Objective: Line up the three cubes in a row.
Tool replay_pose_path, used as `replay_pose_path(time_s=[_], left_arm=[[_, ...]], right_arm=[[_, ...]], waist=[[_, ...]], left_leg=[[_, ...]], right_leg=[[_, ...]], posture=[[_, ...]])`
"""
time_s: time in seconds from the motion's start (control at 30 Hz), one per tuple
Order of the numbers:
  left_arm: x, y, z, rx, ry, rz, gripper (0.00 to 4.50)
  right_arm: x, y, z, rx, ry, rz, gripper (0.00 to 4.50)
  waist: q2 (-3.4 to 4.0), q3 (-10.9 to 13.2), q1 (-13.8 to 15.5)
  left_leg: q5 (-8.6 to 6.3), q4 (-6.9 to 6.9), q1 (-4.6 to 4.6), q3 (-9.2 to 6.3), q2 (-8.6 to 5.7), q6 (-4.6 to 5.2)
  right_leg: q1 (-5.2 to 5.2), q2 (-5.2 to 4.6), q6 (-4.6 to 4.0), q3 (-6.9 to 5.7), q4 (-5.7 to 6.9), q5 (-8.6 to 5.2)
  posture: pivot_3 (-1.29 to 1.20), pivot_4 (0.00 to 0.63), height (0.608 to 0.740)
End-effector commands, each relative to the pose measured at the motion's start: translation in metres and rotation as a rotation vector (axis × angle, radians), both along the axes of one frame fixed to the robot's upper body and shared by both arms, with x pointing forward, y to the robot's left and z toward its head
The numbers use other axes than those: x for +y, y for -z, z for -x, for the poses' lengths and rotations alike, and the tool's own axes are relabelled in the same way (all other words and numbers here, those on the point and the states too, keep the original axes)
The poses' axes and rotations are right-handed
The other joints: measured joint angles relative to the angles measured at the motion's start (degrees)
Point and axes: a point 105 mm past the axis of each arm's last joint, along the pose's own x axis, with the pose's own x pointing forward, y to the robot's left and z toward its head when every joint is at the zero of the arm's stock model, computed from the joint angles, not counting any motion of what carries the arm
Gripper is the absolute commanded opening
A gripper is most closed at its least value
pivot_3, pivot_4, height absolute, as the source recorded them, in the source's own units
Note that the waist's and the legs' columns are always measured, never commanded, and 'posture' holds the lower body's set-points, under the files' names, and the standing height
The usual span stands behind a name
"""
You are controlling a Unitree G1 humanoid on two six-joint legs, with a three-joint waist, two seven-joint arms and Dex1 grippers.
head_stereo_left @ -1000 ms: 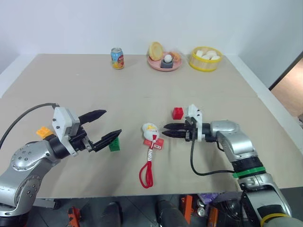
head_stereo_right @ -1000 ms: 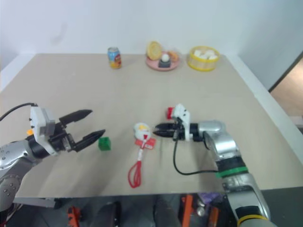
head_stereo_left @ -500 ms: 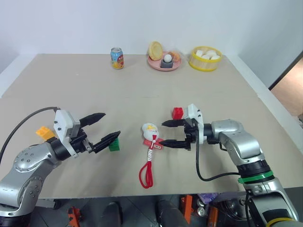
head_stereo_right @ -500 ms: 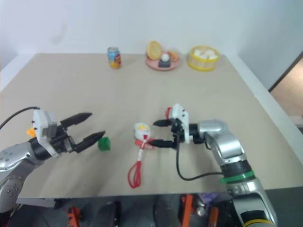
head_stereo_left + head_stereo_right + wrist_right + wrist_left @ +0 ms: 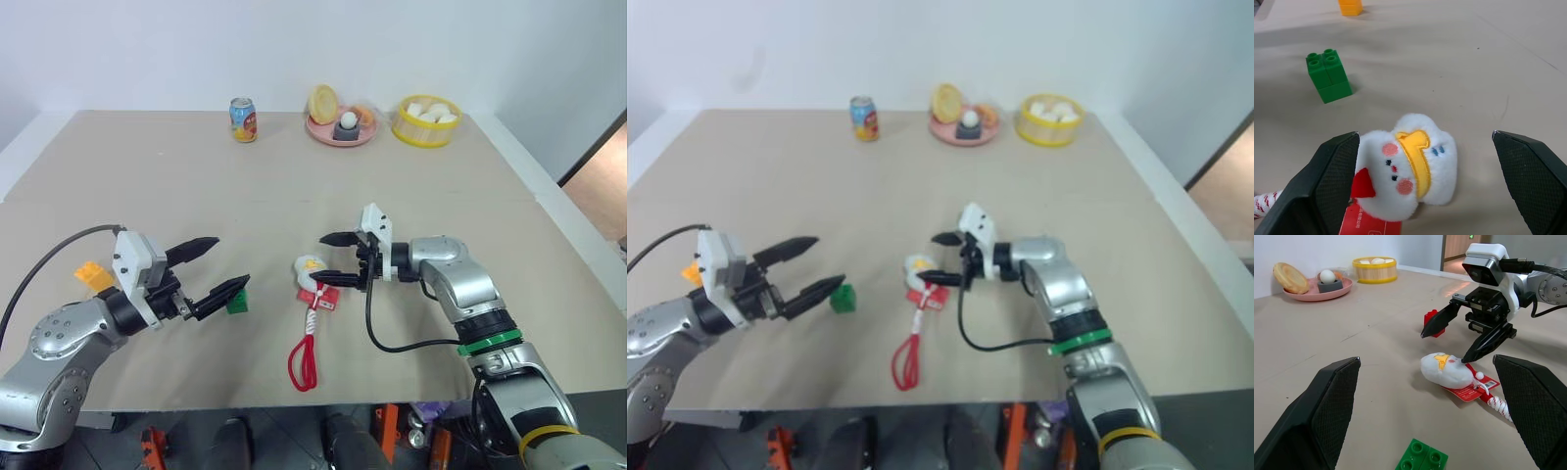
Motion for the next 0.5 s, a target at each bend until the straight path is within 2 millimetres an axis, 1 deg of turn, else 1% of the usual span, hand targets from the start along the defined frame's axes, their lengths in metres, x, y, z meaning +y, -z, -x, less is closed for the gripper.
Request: replay_pose_path(time_s=[0.03, 0.1, 0.2, 0.5], left_arm=[[0.000, -0.012, 0.005, -0.064, -0.002, 0.005, 4.50], [0.000, -0.011, 0.006, -0.062, -0.003, 0.005, 4.50], [0.001, -0.011, 0.007, -0.060, -0.007, 0.007, 4.50], [0.001, -0.011, 0.006, -0.063, -0.014, 0.007, 4.50]], right_arm=[[0.008, 0.001, 0.008, -0.010, -0.055, 0.005, 4.48], [0.009, 0.009, 0.007, 0.007, -0.053, 0.017, 4.48], [0.010, 0.017, 0.002, 0.020, -0.029, 0.026, 4.48], [0.017, 0.027, -0.022, -0.023, 0.064, 0.042, 4.48]], waist=[[0.00, 0.0, 0.0], [0.00, 0.0, 0.0], [0.01, 0.0, 0.0], [0.01, 0.0, -0.1]], left_leg=[[0.00, 0.00, 0.01, 0.00, 0.00, 0.00], [0.00, 0.00, 0.01, -0.01, 0.00, 0.00], [0.00, 0.01, 0.02, 0.01, 0.00, 0.00], [0.00, 0.01, 0.07, 0.00, 0.02, 0.00]], right_leg=[[0.00, 0.00, 0.00, 0.00, 0.00, 0.00], [0.00, 0.01, -0.01, 0.00, 0.00, 0.00], [0.00, 0.00, -0.02, 0.00, 0.00, 0.01], [0.03, 0.02, -0.07, -0.02, 0.00, 0.06]], posture=[[0.00, 0.150, 0.740], [0.00, 0.150, 0.740], [0.00, 0.150, 0.740], [0.00, 0.150, 0.740]])
